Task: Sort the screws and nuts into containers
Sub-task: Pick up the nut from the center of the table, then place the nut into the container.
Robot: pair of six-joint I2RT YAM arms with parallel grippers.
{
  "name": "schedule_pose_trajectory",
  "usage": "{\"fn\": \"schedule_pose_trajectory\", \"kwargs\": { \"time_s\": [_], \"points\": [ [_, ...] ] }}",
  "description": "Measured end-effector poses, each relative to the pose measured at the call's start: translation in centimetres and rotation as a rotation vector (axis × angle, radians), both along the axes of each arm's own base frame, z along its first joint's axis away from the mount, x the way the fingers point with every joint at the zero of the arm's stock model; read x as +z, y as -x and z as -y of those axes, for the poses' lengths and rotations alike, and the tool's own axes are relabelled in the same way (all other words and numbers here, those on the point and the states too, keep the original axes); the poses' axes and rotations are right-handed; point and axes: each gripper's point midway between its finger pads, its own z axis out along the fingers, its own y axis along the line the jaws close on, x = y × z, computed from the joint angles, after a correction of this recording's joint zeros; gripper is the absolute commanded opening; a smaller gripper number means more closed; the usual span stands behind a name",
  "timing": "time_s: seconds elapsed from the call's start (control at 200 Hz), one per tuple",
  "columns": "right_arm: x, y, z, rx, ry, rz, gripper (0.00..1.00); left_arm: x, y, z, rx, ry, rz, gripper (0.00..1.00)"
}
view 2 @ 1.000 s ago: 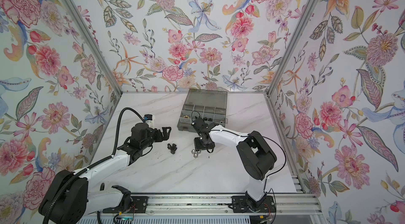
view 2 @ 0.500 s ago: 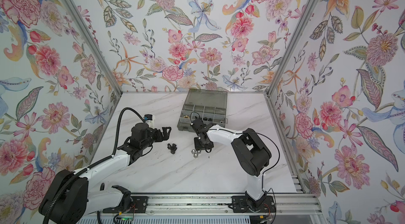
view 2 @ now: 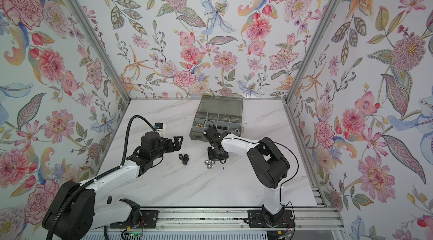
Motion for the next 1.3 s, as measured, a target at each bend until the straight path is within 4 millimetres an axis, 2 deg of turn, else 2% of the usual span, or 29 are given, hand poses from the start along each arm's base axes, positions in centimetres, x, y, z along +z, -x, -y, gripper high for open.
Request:
{"fn": "schedule_pose_trajectory", "kwargs": {
  "time_s": [0.27,0.33,0.405,0.5,0.616,0.701,0.801,0.911,1.021,1.176,1.296],
  "points": [
    [0.4,-0.2,0.1,0.064,0.005,0.019,0.13,0.0,0.0,0.0,-0.002,0.001,-0.001,0.99],
    [1.3,-0.5,0.1,0.082,-0.011,0.038,0.1,0.0,0.0,0.0,-0.002,0.001,-0.001,0.99],
    [3.6,-1.2,0.4,0.087,-0.065,0.072,0.08,0.0,0.0,0.0,-0.002,0.001,-0.001,0.99],
    [7.3,-3.1,1.8,0.051,-0.151,0.133,0.07,0.0,0.0,0.0,-0.002,0.001,-0.001,0.99],
    [11.4,-6.7,4.9,-0.037,-0.218,0.223,0.06,0.0,0.0,0.0,-0.002,0.001,-0.001,0.99],
    [13.0,-9.2,7.2,-0.099,-0.235,0.267,0.05,0.0,0.0,0.0,-0.002,0.001,-0.001,0.99],
    [13.8,-11.9,9.1,-0.148,-0.233,0.297,0.05,0.0,0.0,0.0,-0.002,0.001,-0.001,0.99],
    [13.4,-14.7,9.7,-0.174,-0.224,0.303,0.06,0.0,0.0,0.0,-0.002,0.001,-0.001,0.99],
    [11.3,-16.9,10.0,-0.195,-0.213,0.272,0.07,0.0,0.0,0.0,-0.002,0.001,0.0,1.0],
    [7.8,-17.8,10.6,-0.215,-0.191,0.205,0.07,0.5,0.1,-0.1,0.001,0.005,0.014,0.99],
    [6.4,-17.6,10.7,-0.22,-0.18,0.172,0.09,0.9,0.2,-0.1,0.001,0.01,0.024,0.99]
  ]
}}
